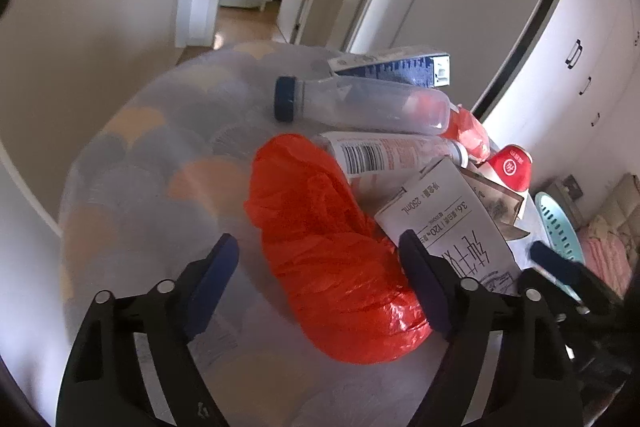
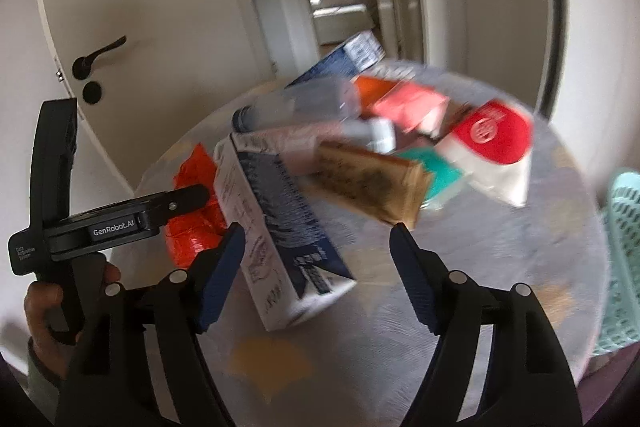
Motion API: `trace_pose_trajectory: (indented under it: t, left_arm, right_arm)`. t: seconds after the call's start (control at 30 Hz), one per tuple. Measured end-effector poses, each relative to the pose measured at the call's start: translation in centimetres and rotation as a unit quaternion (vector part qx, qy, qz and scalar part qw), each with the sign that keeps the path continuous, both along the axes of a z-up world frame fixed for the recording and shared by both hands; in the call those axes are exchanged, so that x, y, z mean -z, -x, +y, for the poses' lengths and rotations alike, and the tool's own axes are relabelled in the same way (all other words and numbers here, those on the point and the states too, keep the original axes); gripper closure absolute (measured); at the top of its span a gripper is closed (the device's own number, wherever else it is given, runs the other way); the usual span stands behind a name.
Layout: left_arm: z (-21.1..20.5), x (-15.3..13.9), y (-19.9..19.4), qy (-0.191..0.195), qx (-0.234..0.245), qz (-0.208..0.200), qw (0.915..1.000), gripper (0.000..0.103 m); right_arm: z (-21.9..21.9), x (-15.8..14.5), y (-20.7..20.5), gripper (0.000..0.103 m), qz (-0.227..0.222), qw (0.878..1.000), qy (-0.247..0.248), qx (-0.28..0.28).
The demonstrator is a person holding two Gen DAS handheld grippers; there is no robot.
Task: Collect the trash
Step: 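Grasp the red plastic bag with the left tool while the right tool grasps the milk carton, then carry both items over the teal basket and open both tools to drop them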
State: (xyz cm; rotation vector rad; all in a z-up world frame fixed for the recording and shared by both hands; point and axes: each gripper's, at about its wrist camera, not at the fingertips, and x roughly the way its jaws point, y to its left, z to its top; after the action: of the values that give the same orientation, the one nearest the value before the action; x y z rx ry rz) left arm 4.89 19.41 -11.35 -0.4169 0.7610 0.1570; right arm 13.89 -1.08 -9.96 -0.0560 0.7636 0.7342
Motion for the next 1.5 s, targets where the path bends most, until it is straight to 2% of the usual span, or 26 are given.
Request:
trace_pose_trajectory:
  t: [0.27, 0.37, 0.4, 0.47, 0.5, 0.53, 0.57, 0.63, 0.9, 1.1, 1.27, 1.37, 1.5]
  left_arm:
    - [-0.4, 0.9, -0.6, 0.027, 0.018, 0.008, 0.9994, 0.034]
    - [-0.5, 0.8, -0.6, 0.032, 0.026, 0.006, 0.9991, 0.044]
    - [-0.5, 0.7, -0.6, 0.033, 0.027, 0.005, 0.9991, 0.047]
    - [-0.8, 0.5, -0.4, 0.029, 0.029, 0.004, 0.9991, 0.052]
    - [-0.9, 0.3, -0.4, 0.027, 0.030, 0.004, 0.9992, 0.055]
    - [-1.1, 0.2, -0.2, 0.023, 0.030, 0.003, 0.9993, 0.058]
    - [-1.2, 0.0, -0.1, 0.019, 0.029, 0.001, 0.9994, 0.060]
    - [-1.5, -0.5, 0.3, 0.011, 0.026, -0.003, 0.9996, 0.064]
    - [-2.9, -4.5, 2.0, -0.015, 0.028, -0.051, 0.9982, 0.066]
    - [-6.0, -7.2, 1.1, -0.034, 0.062, -0.082, 0.9941, 0.066]
    - [-10.0, -8.6, -1.2, -0.048, 0.112, -0.094, 0.9881, 0.066]
    - [-13.1, -9.1, -2.8, -0.057, 0.147, -0.101, 0.9824, 0.066]
    - [-17.5, -9.9, -5.2, -0.062, 0.195, -0.109, 0.9727, 0.066]
  right_arm:
    - [2.1, 2.0, -2.4, 0.032, 0.058, 0.998, -0.005, -0.028]
    - [2.4, 2.3, -2.6, 0.034, 0.069, 0.997, -0.006, -0.033]
    - [2.4, 2.4, -2.6, 0.037, 0.073, 0.997, -0.006, -0.034]
    - [2.4, 2.4, -2.6, 0.054, 0.084, 0.995, -0.011, -0.044]
    - [2.2, 2.4, -2.5, 0.058, 0.088, 0.995, -0.012, -0.045]
    - [2.1, 2.4, -2.4, 0.066, 0.093, 0.994, -0.015, -0.049]
    - [2.0, 2.4, -2.3, 0.067, 0.097, 0.994, -0.017, -0.053]
    - [1.2, 2.2, -1.5, 0.068, 0.092, 0.994, -0.020, -0.048]
    - [-2.9, -1.7, 0.9, 0.069, 0.018, 0.999, -0.043, -0.016]
    - [-7.0, -3.9, 0.9, 0.069, -0.017, 0.998, -0.053, 0.038]
    - [-11.6, -5.5, 0.6, 0.069, -0.046, 0.992, -0.052, 0.104]
    - [-15.0, -6.5, 0.4, 0.069, -0.065, 0.984, -0.045, 0.157]
    - [-20.3, -7.4, -0.4, 0.068, -0.079, 0.966, -0.033, 0.242]
